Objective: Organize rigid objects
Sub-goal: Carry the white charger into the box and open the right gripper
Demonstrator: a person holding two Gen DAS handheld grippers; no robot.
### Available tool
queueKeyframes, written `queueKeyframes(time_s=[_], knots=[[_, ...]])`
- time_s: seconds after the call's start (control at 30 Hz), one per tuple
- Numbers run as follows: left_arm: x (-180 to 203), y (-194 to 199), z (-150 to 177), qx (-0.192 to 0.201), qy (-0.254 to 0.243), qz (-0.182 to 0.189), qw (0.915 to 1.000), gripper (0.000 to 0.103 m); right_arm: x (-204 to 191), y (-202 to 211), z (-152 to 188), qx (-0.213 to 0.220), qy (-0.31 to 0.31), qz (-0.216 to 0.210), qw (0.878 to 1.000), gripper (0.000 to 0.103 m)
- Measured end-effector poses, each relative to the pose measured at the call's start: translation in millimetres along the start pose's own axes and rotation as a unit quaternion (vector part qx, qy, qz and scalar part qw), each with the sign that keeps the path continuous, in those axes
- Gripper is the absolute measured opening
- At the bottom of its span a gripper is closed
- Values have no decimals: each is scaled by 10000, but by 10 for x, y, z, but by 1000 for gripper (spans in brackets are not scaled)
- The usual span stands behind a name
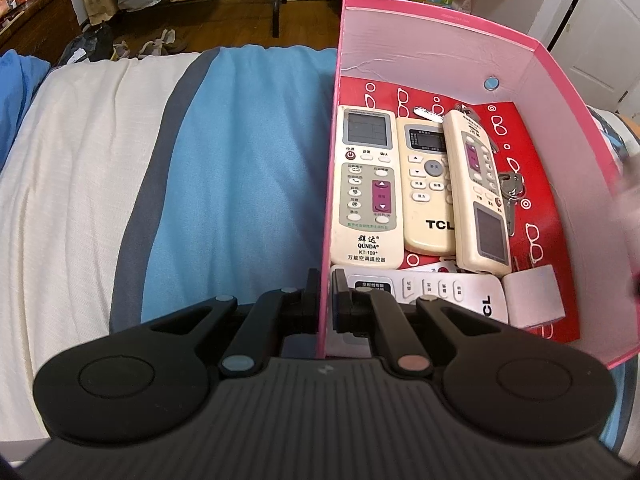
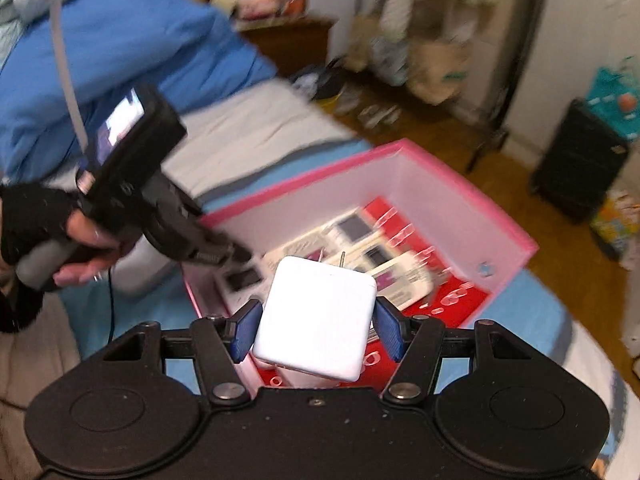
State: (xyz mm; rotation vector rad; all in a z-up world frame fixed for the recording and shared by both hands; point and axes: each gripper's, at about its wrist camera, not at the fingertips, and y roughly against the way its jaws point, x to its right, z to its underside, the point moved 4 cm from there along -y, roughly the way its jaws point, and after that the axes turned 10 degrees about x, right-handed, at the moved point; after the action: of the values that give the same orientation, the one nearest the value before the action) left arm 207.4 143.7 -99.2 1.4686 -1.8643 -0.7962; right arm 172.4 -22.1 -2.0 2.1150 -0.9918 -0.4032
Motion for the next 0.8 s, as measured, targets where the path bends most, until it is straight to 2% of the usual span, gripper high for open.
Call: queueKeyframes(time_s=[0.13, 0.33, 0.5, 0.7, 0.8], knots=[[4, 0, 2, 5, -16, 2, 10000, 4, 120, -354, 77, -681, -282, -197, 9971, 65], [9, 0, 2, 9, -16, 4, 10000, 3, 166, -587, 222, -1185, -515, -209, 9914, 65], [11, 0, 3, 8, -16, 10, 10000, 3, 70, -603, 222, -1312, -435, -240, 9901, 66], [7, 1, 1, 9, -20, 9, 10000, 3, 161, -623, 169, -1273, -959, -32, 9872, 66], [8, 1, 2, 9, -18, 12, 10000, 3, 100, -621, 184, -1330, -911, -89, 9869, 66]])
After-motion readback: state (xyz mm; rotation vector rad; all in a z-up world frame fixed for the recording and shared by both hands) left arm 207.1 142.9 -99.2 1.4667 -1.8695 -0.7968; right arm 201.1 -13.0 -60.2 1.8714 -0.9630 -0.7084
